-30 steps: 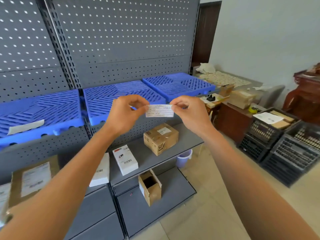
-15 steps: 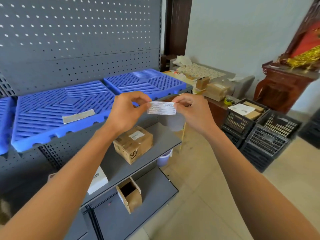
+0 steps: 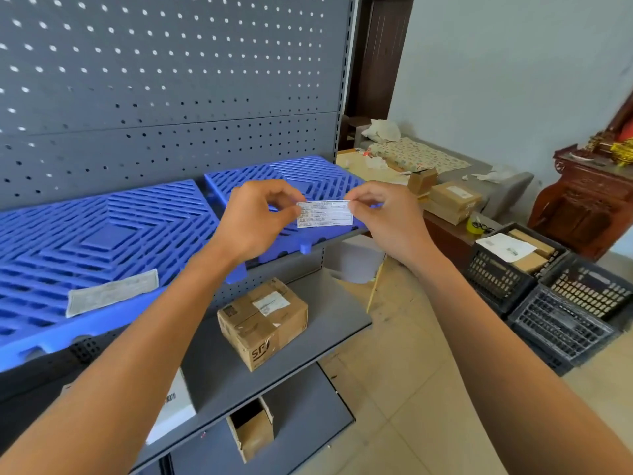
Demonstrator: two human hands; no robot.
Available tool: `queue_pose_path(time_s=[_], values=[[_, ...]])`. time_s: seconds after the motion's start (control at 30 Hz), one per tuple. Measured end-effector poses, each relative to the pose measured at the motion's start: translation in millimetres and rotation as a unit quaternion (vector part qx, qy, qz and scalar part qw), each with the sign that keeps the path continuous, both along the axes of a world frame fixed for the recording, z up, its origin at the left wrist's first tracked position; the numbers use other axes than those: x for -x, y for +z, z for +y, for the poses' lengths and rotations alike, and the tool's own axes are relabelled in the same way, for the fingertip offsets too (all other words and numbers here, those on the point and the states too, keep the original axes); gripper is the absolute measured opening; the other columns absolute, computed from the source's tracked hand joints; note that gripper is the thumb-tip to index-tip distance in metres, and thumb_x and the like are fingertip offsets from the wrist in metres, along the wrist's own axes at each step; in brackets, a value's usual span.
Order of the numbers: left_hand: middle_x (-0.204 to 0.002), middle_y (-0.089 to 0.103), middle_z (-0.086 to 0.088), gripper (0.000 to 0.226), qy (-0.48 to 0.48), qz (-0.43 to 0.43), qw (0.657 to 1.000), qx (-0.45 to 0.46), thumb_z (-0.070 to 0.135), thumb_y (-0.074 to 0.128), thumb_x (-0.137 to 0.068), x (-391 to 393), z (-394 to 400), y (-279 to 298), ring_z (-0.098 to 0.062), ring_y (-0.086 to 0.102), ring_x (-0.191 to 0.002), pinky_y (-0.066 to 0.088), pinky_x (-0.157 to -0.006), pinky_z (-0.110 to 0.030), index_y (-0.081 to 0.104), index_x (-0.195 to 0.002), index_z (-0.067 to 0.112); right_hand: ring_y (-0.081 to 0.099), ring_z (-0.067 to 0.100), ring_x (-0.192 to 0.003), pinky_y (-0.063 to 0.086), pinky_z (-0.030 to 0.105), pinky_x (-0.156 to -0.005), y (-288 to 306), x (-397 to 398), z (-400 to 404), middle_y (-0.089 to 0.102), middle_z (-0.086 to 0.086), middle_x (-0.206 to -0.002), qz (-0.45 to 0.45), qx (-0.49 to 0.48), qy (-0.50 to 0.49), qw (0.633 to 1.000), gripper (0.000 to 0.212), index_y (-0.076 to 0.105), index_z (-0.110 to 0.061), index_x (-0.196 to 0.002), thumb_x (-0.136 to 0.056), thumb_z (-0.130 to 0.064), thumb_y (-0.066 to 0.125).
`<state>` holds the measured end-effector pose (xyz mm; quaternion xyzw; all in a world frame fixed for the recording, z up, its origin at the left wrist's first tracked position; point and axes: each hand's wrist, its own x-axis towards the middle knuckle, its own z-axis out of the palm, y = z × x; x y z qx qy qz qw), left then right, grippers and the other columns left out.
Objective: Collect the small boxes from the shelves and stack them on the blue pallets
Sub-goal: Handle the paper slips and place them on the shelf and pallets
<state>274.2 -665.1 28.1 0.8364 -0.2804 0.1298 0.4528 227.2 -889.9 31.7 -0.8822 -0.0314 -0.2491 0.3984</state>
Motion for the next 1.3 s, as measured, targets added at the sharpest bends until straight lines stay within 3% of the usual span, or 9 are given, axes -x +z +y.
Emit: queue_pose_path(time_s=[0.17,0.37,0.53,0.67,0.8,1.13,1.3], values=[[-0.085,0.073,0.013,0.012,0.022,0.015,0.999,-0.020,0.017,0.072,-0.092,-20.5,-3.2,0.2,0.001,0.066,-0.083,0.051,-0.074,-0.017,0.072,-0.102,0.024,0.062,-0.011,-0.081,0.041,0.002,-0.071,-2.3,-35.1,-9.8,0.070,-0.013,-0.087,-0.010,0.010,0.036,0.999,0.013,0.075,-0.014,-0.098,-0.092,-0.008,0.066],[-0.085,0.073,0.014,0.014,0.065,0.019,0.997,-0.042,0.018,0.072,-0.093,-35.4,-15.4,-0.6,0.006,0.064,-0.082,0.046,-0.068,-0.009,0.072,-0.103,0.027,0.061,-0.012,-0.080,0.041,0.002,-0.069,-5.6,-74.2,-24.0,0.070,-0.013,-0.086,-0.008,0.020,0.080,0.997,0.013,0.076,-0.014,-0.100,-0.092,-0.009,0.067],[-0.086,0.073,0.016,0.014,0.121,0.034,0.991,-0.055,0.018,0.071,-0.093,-36.6,-32.9,2.9,0.000,0.067,-0.081,0.055,-0.067,-0.025,0.072,-0.100,0.030,0.061,-0.013,-0.078,0.042,0.004,-0.068,-6.8,-96.9,-39.9,0.072,-0.010,-0.086,-0.007,0.026,0.136,0.990,0.011,0.075,-0.014,-0.097,-0.092,-0.008,0.067],[-0.087,0.074,0.009,0.011,0.166,0.047,0.984,-0.052,0.015,0.071,-0.093,-32.5,-47.4,0.8,0.011,0.062,-0.071,0.049,-0.061,-0.009,0.075,-0.101,0.022,0.062,-0.011,-0.081,0.044,0.005,-0.067,-10.1,-108.3,-52.9,0.069,-0.017,-0.083,0.009,0.040,0.176,0.983,0.011,0.075,-0.019,-0.095,-0.093,-0.012,0.066],[-0.083,0.074,0.011,0.012,0.201,0.060,0.976,-0.051,0.016,0.073,-0.091,-24.1,-55.9,-7.3,0.004,0.067,-0.081,0.049,-0.076,-0.009,0.077,-0.101,0.023,0.062,-0.010,-0.080,0.041,0.004,-0.066,-15.9,-115.0,-63.7,0.069,-0.019,-0.082,0.020,0.029,0.217,0.976,0.012,0.075,-0.021,-0.096,-0.092,-0.013,0.067],[-0.082,0.074,0.006,0.012,0.263,0.060,0.961,-0.064,0.012,0.073,-0.090,-13.2,-71.4,-14.0,0.013,0.061,-0.066,0.044,-0.065,-0.002,0.077,-0.100,0.018,0.060,-0.013,-0.077,0.042,0.004,-0.066,-29.2,-119.7,-69.9,0.069,-0.016,-0.082,0.039,0.029,0.255,0.966,0.011,0.075,-0.017,-0.098,-0.093,-0.012,0.066],[-0.081,0.073,0.013,0.013,0.267,0.052,0.959,-0.086,0.012,0.074,-0.088,-12.6,-71.2,-18.6,0.009,0.065,-0.075,0.047,-0.070,-0.004,0.078,-0.096,0.021,0.064,0.000,-0.081,0.048,0.012,-0.072,-33.2,-116.2,-69.8,0.070,-0.015,-0.083,0.033,0.062,0.249,0.966,0.013,0.074,-0.022,-0.101,-0.092,-0.015,0.068]])
